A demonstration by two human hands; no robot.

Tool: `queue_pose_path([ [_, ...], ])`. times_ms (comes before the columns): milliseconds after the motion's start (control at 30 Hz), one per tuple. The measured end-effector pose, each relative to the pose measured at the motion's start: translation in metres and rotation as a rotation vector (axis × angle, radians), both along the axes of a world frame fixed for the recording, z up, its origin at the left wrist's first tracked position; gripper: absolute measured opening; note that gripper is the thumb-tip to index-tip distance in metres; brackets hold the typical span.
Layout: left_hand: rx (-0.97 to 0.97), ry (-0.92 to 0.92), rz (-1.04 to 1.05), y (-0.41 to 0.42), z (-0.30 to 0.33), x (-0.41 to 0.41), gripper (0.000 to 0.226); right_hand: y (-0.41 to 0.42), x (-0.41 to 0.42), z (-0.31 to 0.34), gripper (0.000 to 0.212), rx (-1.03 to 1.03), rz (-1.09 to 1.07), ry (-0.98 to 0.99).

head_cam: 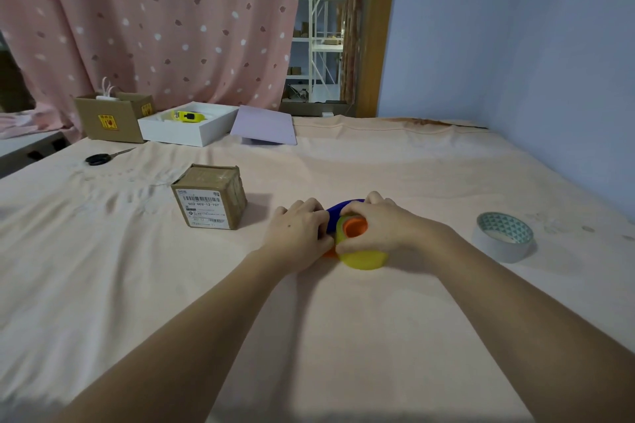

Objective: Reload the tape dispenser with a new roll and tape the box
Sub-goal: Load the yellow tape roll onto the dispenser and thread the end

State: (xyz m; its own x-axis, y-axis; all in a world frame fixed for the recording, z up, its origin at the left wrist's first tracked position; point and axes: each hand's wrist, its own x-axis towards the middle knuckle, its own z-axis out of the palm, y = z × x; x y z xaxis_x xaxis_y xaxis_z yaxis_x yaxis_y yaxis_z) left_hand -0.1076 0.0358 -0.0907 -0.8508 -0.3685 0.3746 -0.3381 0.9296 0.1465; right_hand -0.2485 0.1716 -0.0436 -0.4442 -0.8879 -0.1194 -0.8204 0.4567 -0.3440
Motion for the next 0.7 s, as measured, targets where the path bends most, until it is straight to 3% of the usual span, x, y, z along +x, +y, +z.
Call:
queue_pose_path([
  [133, -0.026, 0.006, -0.045, -0.004, 0.001, 0.004, 0.017, 0.007, -0.001, 0.002, 0.092, 0.04, 0.043, 0.061],
  [333, -0.042, 0.047, -0.098, -0.006, -0.001, 0.012, 0.013, 0.007, 0.001, -0.002, 0.085, -0.031, 0.008, 0.047],
  [700, 0.03, 0.088, -0.036, -0.001, -0.006, 0.008, 0.018, 0.013, -0.009, 0.003, 0.078, -0.017, 0.147, -0.072],
])
